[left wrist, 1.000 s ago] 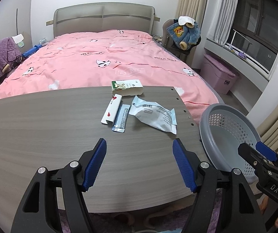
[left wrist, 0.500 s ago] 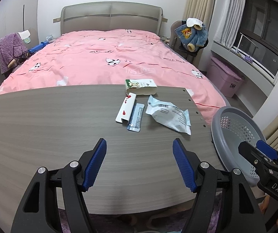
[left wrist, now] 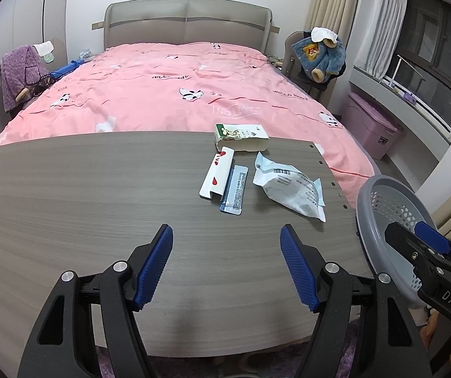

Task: Collect trash
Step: 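Grasp the white-and-blue wrapper packet with the right gripper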

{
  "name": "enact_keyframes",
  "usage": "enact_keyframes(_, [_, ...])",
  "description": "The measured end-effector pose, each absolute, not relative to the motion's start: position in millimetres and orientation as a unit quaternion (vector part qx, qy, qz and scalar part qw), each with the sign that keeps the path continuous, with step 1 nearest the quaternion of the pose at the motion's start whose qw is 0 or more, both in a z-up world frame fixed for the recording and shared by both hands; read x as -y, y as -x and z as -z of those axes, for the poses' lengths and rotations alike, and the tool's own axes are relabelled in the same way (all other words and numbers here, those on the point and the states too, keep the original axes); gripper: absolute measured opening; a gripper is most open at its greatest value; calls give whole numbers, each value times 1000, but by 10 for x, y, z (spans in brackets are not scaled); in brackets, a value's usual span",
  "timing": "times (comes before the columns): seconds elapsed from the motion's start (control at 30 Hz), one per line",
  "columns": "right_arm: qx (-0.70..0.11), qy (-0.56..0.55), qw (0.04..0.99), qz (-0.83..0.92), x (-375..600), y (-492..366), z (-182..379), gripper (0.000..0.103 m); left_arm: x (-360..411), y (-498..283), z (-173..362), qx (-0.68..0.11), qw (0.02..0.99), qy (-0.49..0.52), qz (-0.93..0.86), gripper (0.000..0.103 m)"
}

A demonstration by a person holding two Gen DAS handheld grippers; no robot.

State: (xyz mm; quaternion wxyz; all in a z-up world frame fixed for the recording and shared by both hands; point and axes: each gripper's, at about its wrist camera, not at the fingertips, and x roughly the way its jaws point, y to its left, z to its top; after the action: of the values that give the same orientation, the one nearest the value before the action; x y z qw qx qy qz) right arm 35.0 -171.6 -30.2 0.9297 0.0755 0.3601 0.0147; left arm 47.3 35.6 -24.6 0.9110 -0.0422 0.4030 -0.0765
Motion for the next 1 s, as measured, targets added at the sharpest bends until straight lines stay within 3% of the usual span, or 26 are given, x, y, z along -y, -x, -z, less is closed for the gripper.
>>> enact_keyframes(1.0, [-425, -40, 898, -111, 1418, -1237, 504, 96, -653, -915, 391, -434, 900, 45, 18, 68])
